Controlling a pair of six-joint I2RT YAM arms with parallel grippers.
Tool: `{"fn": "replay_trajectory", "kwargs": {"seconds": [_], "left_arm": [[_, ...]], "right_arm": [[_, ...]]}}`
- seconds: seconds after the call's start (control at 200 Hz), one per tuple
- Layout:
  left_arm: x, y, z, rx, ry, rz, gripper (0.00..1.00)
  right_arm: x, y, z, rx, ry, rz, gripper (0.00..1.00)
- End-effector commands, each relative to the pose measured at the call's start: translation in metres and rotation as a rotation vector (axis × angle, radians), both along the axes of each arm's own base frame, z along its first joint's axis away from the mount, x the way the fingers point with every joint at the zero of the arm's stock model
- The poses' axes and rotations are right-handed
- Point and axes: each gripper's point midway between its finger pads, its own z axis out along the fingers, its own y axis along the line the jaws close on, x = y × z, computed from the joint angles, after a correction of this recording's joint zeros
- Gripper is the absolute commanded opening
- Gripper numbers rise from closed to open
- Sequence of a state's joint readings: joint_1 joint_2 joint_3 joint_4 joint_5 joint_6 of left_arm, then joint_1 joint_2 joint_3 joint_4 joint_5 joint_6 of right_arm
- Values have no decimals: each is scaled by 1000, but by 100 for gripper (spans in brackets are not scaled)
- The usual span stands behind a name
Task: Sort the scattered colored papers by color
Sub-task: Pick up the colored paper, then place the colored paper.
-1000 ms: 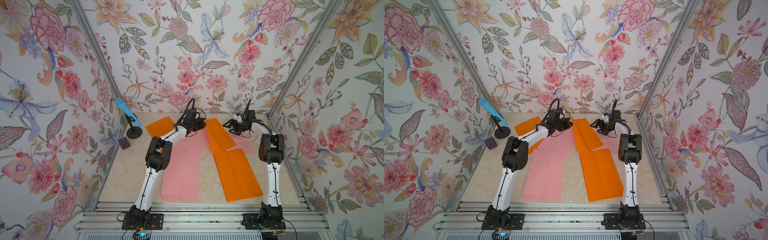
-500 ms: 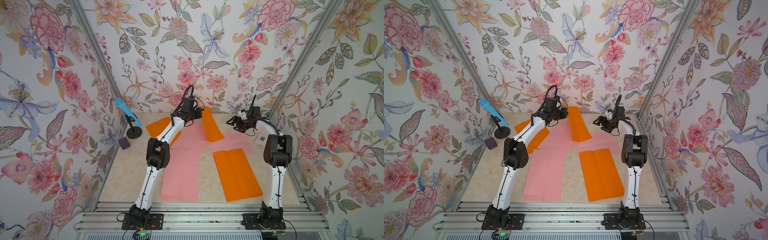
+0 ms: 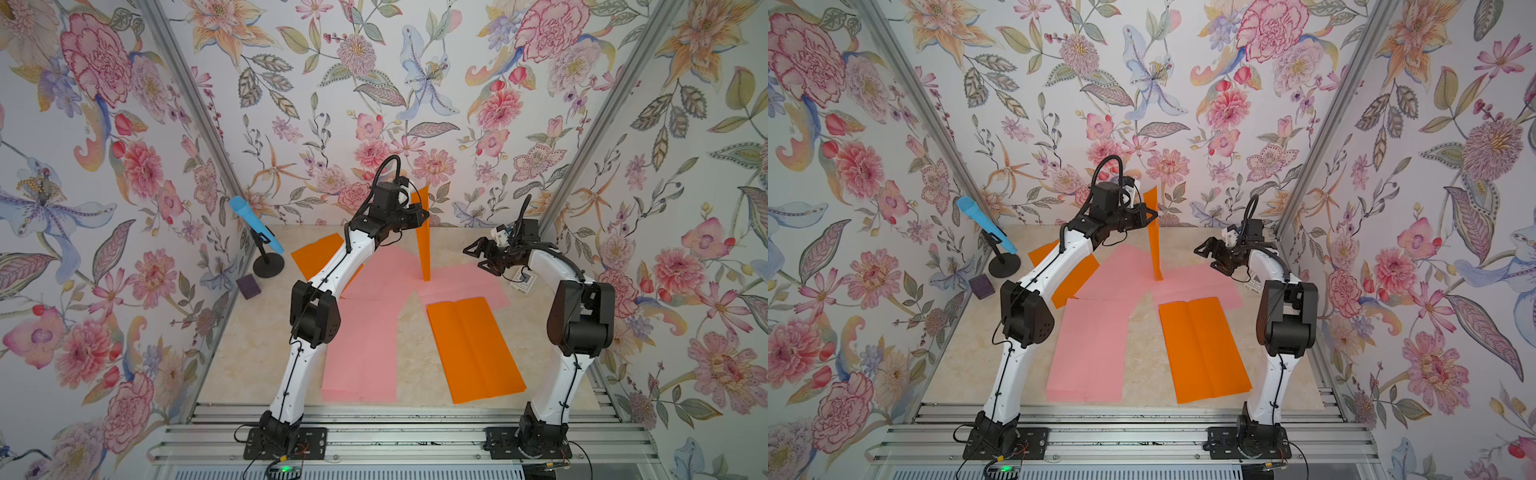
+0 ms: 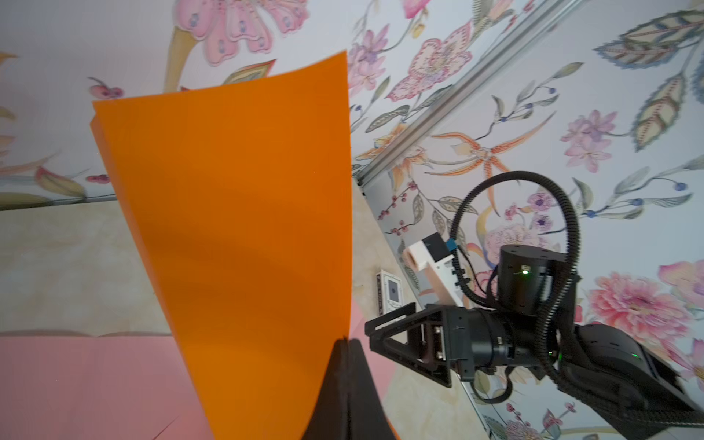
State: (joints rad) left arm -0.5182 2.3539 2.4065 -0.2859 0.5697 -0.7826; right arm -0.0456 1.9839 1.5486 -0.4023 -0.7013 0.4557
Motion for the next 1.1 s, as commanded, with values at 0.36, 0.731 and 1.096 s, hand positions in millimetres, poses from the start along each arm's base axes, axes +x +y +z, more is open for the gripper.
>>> {"fn": "replay_trajectory", "kwargs": {"seconds": [0.36, 0.731, 1.096], "left_arm": [[-152, -77, 146, -355, -169, -346, 0], [-217, -15, 50, -619, -63, -220, 0], [-249, 10, -56, -876, 243, -65, 0]], "right_arm": [[-58, -76, 48, 35, -70, -239, 94], [-93, -88, 32, 16, -39, -298, 95], [-122, -74, 32, -17, -49, -266, 95]]}}
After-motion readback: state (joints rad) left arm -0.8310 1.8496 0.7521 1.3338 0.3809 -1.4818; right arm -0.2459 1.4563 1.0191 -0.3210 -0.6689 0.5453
